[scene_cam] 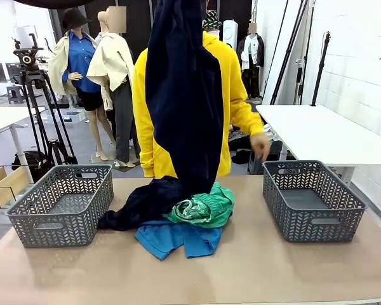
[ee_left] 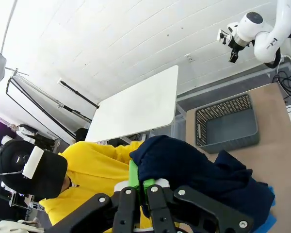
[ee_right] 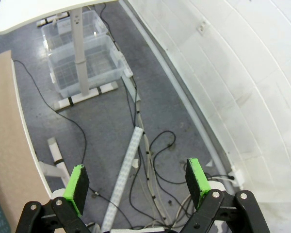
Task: Sort the tops and bottoms.
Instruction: Sort the clothes according to human instructions.
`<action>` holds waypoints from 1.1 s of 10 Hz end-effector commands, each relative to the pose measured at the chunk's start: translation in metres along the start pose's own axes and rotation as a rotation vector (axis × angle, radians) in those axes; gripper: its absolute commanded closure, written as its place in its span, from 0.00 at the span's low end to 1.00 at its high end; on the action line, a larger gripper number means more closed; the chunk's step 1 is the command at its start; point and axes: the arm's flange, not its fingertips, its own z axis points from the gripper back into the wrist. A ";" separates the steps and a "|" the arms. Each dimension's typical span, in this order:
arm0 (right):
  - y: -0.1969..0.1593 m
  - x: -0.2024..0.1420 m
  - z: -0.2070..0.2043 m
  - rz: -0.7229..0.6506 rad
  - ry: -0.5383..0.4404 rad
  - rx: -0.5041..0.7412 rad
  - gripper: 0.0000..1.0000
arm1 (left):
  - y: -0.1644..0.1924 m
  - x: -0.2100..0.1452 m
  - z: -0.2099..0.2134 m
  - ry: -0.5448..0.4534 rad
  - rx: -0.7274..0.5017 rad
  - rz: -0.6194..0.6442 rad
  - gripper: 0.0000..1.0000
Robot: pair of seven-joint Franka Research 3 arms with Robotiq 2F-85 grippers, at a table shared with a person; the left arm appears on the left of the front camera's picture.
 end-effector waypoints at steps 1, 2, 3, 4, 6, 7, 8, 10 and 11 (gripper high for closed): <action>-0.001 -0.001 0.000 0.011 0.007 0.000 0.00 | 0.001 0.002 -0.001 -0.006 0.000 -0.002 1.00; -0.001 -0.001 0.000 0.011 0.007 0.000 0.00 | 0.001 0.002 -0.001 -0.006 0.000 -0.002 1.00; -0.001 -0.001 0.000 0.011 0.007 0.000 0.00 | 0.001 0.002 -0.001 -0.006 0.000 -0.002 1.00; -0.001 -0.001 0.000 0.011 0.007 0.000 0.00 | 0.001 0.002 -0.001 -0.006 0.000 -0.002 1.00; -0.001 -0.001 0.000 0.011 0.007 0.000 0.00 | 0.001 0.002 -0.001 -0.006 0.000 -0.002 1.00; -0.001 -0.001 0.000 0.011 0.007 0.000 0.00 | 0.001 0.002 -0.001 -0.006 0.000 -0.002 1.00; -0.001 -0.001 0.000 0.011 0.007 0.000 0.00 | 0.001 0.002 -0.001 -0.006 0.000 -0.002 1.00; -0.001 -0.001 0.000 0.011 0.007 0.000 0.00 | 0.001 0.002 -0.001 -0.006 0.000 -0.002 1.00; -0.001 -0.001 0.000 0.011 0.007 0.000 0.00 | 0.001 0.002 -0.001 -0.006 0.000 -0.002 1.00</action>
